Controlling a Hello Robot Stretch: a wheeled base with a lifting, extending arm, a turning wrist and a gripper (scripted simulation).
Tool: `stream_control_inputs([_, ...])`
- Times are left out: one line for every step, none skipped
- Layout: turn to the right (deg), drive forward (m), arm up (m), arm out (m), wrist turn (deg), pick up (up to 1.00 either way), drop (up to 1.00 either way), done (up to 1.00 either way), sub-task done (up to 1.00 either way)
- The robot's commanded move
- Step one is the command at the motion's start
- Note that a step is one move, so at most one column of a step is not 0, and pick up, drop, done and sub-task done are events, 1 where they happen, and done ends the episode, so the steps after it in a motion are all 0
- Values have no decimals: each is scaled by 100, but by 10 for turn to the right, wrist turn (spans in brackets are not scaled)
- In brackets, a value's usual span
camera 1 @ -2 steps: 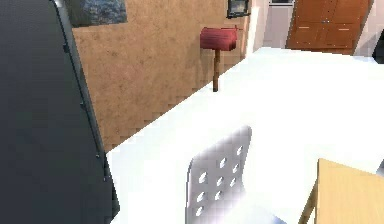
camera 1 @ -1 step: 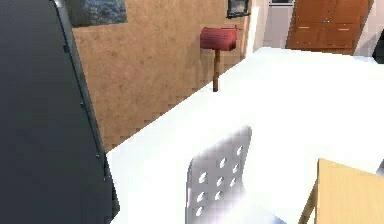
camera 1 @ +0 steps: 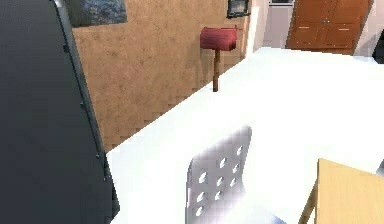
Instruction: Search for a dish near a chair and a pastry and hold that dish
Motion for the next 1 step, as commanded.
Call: stream_control_inputs([0, 0, 10, 0, 0, 0, 0, 0, 0])
